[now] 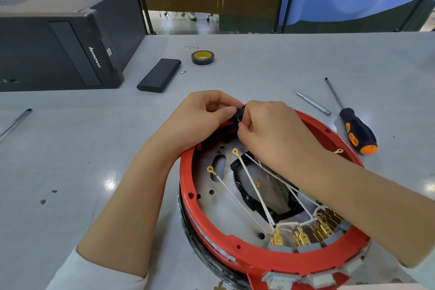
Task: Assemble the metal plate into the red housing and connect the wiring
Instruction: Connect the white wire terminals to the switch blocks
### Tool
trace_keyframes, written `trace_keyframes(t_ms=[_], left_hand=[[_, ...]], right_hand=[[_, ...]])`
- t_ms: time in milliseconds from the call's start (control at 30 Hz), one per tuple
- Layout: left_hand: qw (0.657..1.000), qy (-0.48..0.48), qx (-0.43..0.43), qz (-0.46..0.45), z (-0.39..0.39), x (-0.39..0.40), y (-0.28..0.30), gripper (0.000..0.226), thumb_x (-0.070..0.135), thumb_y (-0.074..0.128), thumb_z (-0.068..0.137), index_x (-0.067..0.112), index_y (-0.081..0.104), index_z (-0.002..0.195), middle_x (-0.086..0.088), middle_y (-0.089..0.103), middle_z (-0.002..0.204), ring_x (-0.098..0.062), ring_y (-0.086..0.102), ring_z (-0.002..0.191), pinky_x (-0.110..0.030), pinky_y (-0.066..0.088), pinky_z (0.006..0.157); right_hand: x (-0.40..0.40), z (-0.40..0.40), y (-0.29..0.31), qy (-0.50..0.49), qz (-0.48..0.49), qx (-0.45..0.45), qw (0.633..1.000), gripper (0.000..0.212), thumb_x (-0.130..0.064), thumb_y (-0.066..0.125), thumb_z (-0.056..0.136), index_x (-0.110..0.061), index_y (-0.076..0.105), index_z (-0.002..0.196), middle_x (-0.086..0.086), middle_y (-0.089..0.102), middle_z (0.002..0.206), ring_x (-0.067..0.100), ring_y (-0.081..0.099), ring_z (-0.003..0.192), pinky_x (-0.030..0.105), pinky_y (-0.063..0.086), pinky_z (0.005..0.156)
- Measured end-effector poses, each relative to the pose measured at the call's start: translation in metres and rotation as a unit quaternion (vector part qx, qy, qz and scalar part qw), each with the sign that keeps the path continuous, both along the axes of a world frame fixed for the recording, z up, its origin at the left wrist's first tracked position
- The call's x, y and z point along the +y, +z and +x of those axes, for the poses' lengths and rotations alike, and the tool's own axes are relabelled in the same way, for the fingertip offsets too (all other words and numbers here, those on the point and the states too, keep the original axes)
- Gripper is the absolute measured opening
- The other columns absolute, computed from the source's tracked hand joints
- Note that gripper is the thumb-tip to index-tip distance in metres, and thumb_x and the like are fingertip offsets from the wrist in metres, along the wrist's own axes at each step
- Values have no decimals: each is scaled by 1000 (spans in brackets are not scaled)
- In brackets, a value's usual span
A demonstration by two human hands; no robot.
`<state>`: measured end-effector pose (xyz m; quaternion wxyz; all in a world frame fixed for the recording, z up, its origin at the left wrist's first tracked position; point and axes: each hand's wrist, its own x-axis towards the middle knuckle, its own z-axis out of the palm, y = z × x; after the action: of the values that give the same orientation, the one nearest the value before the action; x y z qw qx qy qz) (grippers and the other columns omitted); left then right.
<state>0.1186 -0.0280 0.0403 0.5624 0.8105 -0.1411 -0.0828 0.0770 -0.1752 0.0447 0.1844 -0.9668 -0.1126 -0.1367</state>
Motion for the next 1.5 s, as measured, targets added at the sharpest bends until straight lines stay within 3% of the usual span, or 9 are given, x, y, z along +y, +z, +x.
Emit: trace_keyframes(t_ms=[233,367,600,833,1100,1167,1267,1367,1500], left_hand=[[1000,5,9,-21,1,0,-1,17,11,60,96,23,71,99,-4,76,99,-17,72,95,-29,55,92],[999,-3,17,-32,2,0,-2,16,11,61,95,24,71,99,-3,77,99,-16,72,95,-31,54,95],[999,-12,24,-27,2,1,-2,16,13,60,96,24,72,96,2,77,95,-5,71,84,-12,52,79],[999,-16,24,-22,2,2,-1,18,15,60,96,28,72,94,6,77,91,-4,71,85,-14,52,81],[999,-15,21,-27,1,1,-1,18,13,59,97,25,72,97,6,76,91,-2,70,83,-9,50,75],[1000,-14,16,-22,1,1,-1,18,13,59,97,26,72,97,8,76,90,-1,70,82,-8,49,74],[1000,-13,4,-7,1,1,-1,17,16,59,97,28,71,99,14,75,89,3,68,79,-5,46,69],[1000,-10,-3,-5,0,1,0,17,17,59,97,28,71,100,13,75,91,4,68,80,-3,45,69],[1000,-6,-8,3,-1,1,1,16,17,60,97,27,71,101,9,75,96,4,68,82,-4,46,69]], right_hand=[[-8,0,1,-19,-32,-1,999,24,-36,59,83,-19,48,69,-3,59,69,17,55,65,30,43,55],[-18,4,9,-55,42,35,997,29,-46,61,77,-21,55,62,-7,57,56,7,54,56,26,36,49],[-52,58,35,-85,185,189,961,19,-19,59,90,-9,63,75,11,68,70,12,46,33,15,32,33],[-67,101,18,-87,47,309,946,18,-2,59,86,-5,67,102,18,62,90,16,48,51,21,36,42],[-68,112,-6,-109,-41,245,962,22,-10,58,87,0,70,102,18,70,102,24,58,74,25,45,52],[-69,113,-8,-109,-50,265,957,23,-12,56,89,3,68,102,18,70,102,30,64,83,32,53,64],[-69,108,-5,-97,-68,284,951,25,-16,51,95,5,63,90,19,66,94,34,59,88,28,45,66],[-69,100,15,-95,-17,213,972,31,-17,43,100,6,62,107,20,63,113,32,59,101,33,46,80],[-54,62,54,-29,187,98,977,15,-23,56,94,-20,65,83,-7,70,74,0,52,52,17,40,48]])
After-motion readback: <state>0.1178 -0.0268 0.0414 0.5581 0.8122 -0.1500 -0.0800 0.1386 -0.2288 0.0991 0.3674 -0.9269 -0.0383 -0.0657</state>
